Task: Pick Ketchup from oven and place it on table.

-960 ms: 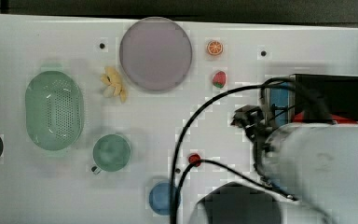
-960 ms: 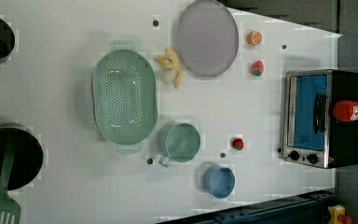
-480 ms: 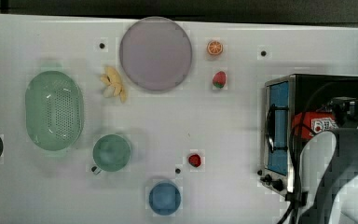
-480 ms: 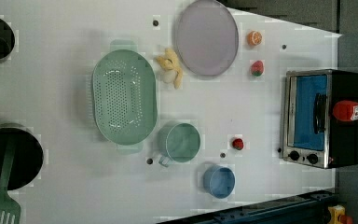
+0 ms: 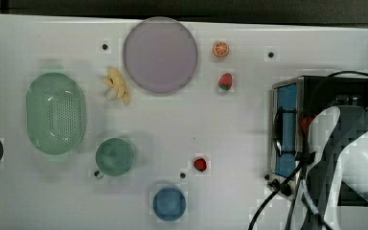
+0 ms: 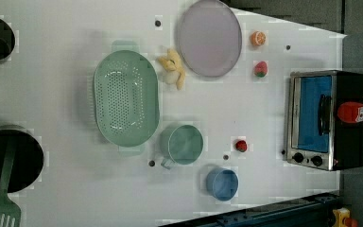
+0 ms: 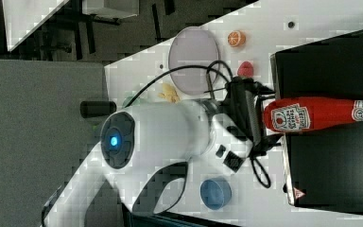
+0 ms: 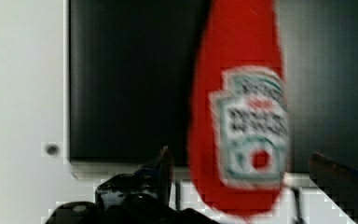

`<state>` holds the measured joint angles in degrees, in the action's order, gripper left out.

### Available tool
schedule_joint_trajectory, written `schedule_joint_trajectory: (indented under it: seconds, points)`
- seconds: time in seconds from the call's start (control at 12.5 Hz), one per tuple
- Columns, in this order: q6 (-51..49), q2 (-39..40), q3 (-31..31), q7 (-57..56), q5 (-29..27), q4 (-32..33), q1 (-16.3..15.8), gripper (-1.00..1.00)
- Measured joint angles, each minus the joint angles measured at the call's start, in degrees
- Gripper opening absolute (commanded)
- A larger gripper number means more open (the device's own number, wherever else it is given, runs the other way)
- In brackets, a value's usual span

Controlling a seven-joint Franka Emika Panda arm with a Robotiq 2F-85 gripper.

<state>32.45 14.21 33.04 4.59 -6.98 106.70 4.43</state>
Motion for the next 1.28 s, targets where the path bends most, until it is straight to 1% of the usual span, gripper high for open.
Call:
schedule_joint_trajectory:
  seconds: [0.08,0.16,0.24,0.32,0.4,0.48,0.56,0.64,0.72,0.8,0.96,1.04,1.12,1.2,1.28]
  points:
    - [0.81,2.38,0.14,0.01,1.03,-0.11,1.06,1.00]
    - [0.67,3.12,0.31,0.02,0.73,0.22,1.41,1.00]
    - [1.26,3.59,0.34,0.02,0.29,1.01,2.66,1.00]
    - [1.31,4.18,0.34,-0.01,-1.60,0.39,3.20,1.00]
    - [2.29,4.92,0.28,-0.02,-1.70,-0.28,3.60,0.65]
    - [1.65,4.91,-0.17,0.09,-1.71,-0.50,3.69,0.37]
    - [0.22,4.85,-0.17,0.09,-1.73,-0.73,2.56,0.24]
    - [0.98,4.97,-0.64,0.15,-1.71,-0.67,2.21,0.24]
    - [1.82,5.18,-0.31,0.14,-0.88,-0.62,0.92,0.24]
    - [2.01,5.76,-1.76,0.07,-0.89,-2.41,1.91,0.24]
    - [1.59,5.74,-1.54,-0.06,-0.78,-3.36,1.45,0.24]
    - [-2.01,5.40,-0.84,-0.06,-0.79,-4.87,0.86,0.24]
    - [-8.69,3.64,-0.92,-0.07,-0.86,-6.88,0.49,0.24]
    - [-11.81,2.24,-0.50,-0.07,-0.88,-9.12,-0.17,0.24]
    - [-15.01,0.70,0.11,-0.07,1.33,-11.25,-1.27,0.24]
